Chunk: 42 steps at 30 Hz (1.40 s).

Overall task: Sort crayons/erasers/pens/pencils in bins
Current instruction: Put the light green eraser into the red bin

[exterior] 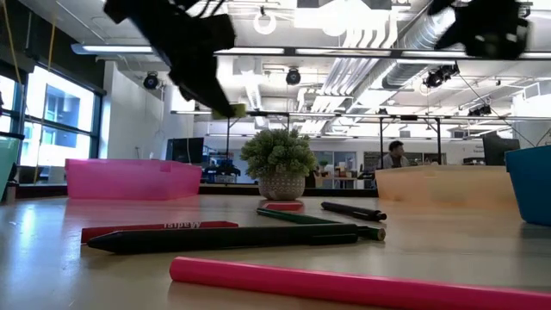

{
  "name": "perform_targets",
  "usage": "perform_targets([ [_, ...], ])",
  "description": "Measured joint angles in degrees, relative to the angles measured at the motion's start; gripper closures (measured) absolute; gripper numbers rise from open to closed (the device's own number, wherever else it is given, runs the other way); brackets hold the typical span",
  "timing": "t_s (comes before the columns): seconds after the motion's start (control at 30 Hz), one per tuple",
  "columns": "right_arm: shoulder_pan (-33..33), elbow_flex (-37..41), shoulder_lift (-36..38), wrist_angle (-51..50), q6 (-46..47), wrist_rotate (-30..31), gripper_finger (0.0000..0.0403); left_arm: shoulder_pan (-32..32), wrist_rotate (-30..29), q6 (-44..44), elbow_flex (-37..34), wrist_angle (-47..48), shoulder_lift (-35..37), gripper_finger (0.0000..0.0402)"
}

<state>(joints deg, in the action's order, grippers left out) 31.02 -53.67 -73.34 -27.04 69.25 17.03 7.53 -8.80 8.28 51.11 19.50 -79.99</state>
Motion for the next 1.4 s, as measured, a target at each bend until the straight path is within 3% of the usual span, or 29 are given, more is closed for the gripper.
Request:
perform_targets([
  [0.3,-7.6,-7.2,0.1,-0.1,-16.8,5.4,0.0254,9.0,-0.9,0.3,-7.8,3.4,13.0,0.0397],
  [0.63,-17.0,-10.2,0.0,-0.9,-22.9,5.1,0.0254,22.5,-0.5,-4.0,-8.3,10.5,21.2,0.0397],
  [0.9,-24.5,-11.2,0.0,-6.8,-31.4,3.5,0.0254,34.6,4.2,-2.1,-8.3,13.6,19.6,0.0397],
  [1.1,-30.5,-11.2,-1.4,-9.1,-36.4,-2.2,0.0254,40.4,7.1,1.3,-8.3,15.8,17.0,0.0397],
  [1.4,-32.5,-11.2,-8.9,-11.1,-31.4,-7.9,0.0254,43.4,7.0,3.6,-8.3,21.1,12.4,0.0397],
])
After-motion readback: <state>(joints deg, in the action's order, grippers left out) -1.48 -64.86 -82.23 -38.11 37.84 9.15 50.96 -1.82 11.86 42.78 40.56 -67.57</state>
